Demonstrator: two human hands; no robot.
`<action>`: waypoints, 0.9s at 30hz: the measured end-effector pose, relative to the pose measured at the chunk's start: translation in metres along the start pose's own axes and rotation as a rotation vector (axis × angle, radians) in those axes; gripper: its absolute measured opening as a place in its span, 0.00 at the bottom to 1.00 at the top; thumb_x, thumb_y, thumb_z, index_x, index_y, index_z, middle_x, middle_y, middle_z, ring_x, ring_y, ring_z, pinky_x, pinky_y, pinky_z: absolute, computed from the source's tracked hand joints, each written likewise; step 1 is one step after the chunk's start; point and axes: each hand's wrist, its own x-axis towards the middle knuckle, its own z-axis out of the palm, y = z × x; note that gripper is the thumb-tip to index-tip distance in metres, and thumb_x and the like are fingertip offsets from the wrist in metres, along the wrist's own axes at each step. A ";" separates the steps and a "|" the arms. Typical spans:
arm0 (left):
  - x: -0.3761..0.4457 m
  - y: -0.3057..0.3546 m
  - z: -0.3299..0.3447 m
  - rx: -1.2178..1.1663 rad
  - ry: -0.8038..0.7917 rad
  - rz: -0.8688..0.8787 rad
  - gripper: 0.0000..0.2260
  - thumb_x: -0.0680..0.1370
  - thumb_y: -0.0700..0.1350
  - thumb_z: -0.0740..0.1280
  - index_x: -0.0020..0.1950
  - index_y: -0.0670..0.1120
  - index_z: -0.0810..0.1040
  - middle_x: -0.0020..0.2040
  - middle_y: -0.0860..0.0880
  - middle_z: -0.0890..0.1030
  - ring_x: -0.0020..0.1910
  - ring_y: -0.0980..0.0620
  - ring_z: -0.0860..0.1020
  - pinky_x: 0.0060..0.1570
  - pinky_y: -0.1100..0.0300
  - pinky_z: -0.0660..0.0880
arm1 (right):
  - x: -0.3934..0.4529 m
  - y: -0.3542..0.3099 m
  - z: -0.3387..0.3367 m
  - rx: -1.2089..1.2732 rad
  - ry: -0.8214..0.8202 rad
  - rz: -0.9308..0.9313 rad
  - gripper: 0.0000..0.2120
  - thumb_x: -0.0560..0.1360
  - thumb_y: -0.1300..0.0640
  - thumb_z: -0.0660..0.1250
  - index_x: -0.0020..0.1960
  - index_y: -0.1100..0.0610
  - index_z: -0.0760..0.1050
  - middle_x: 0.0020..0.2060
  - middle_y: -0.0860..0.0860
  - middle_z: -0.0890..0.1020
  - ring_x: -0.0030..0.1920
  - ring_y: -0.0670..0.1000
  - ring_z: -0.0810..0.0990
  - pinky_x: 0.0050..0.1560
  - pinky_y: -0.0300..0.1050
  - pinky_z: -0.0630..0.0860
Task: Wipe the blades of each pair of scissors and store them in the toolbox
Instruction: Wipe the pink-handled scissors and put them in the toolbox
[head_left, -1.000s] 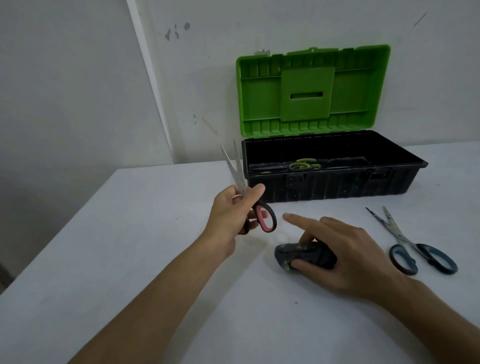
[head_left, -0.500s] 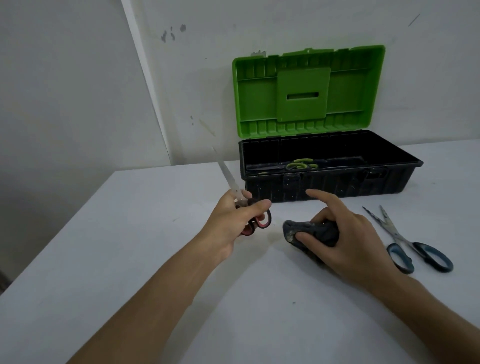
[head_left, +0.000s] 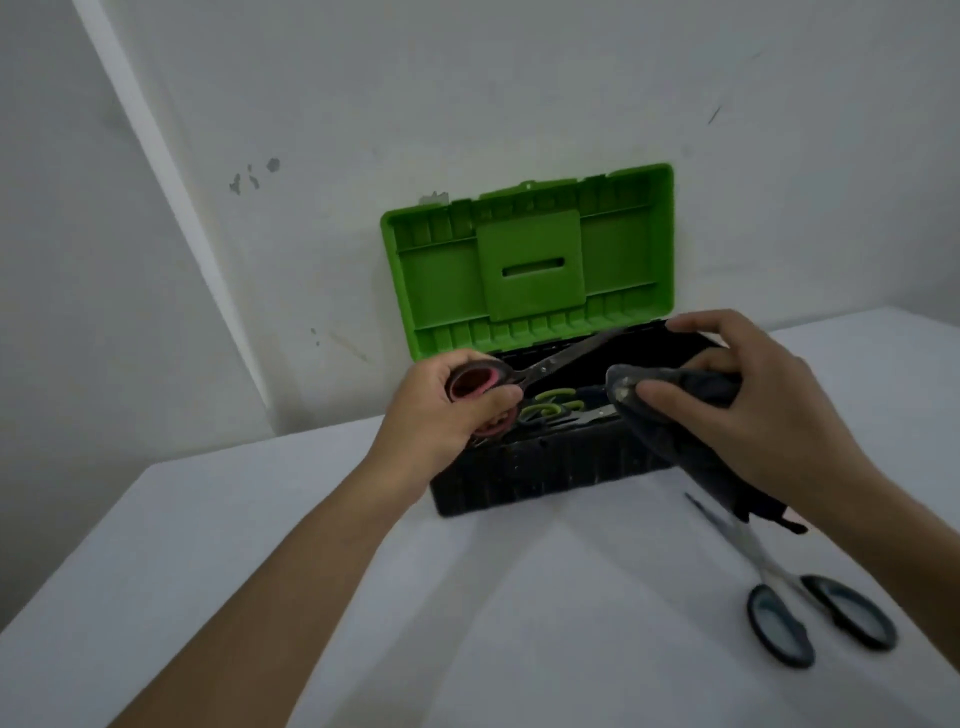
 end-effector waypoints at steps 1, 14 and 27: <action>0.014 0.001 0.009 0.032 -0.001 0.009 0.06 0.72 0.44 0.77 0.45 0.49 0.81 0.39 0.55 0.83 0.41 0.57 0.81 0.44 0.63 0.78 | 0.011 0.006 -0.006 -0.012 0.023 0.025 0.26 0.69 0.42 0.74 0.64 0.46 0.72 0.40 0.41 0.84 0.41 0.37 0.80 0.39 0.30 0.72; 0.163 -0.061 0.114 0.185 -0.226 -0.334 0.10 0.72 0.40 0.76 0.50 0.39 0.80 0.50 0.38 0.83 0.44 0.44 0.82 0.53 0.45 0.80 | 0.097 0.093 -0.032 -0.210 -0.133 0.319 0.21 0.68 0.37 0.73 0.57 0.43 0.74 0.45 0.45 0.83 0.46 0.46 0.79 0.39 0.41 0.70; 0.182 -0.076 0.140 1.176 -0.399 0.176 0.13 0.76 0.60 0.68 0.54 0.54 0.81 0.52 0.51 0.82 0.53 0.47 0.79 0.43 0.57 0.71 | 0.105 0.095 -0.030 -0.204 -0.212 0.368 0.17 0.68 0.36 0.72 0.51 0.43 0.75 0.41 0.44 0.84 0.43 0.42 0.79 0.37 0.39 0.70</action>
